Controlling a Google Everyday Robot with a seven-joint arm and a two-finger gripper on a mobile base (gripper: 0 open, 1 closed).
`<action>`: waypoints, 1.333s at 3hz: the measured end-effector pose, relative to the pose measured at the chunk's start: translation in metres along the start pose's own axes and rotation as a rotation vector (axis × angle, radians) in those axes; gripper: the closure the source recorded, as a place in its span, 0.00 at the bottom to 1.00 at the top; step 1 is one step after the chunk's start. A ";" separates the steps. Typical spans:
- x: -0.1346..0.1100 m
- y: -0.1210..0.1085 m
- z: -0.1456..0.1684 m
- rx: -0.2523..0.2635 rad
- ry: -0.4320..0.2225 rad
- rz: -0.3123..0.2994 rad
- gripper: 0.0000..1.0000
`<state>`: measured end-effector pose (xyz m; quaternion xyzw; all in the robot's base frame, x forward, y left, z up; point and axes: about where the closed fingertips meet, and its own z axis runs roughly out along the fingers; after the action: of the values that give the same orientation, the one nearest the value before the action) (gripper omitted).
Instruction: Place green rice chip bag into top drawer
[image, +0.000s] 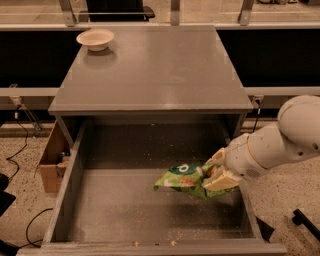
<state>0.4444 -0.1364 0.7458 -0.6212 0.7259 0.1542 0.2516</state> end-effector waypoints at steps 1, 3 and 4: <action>-0.001 0.001 0.001 -0.002 0.001 -0.002 0.13; -0.002 -0.002 -0.009 0.013 -0.026 0.008 0.00; -0.013 -0.007 -0.065 0.075 -0.054 -0.003 0.00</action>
Offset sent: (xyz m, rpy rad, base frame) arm -0.0004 0.0011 -0.0002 -0.0006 0.0007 0.0026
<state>0.4416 -0.1624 0.8073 -0.6080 0.7233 0.1431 0.2945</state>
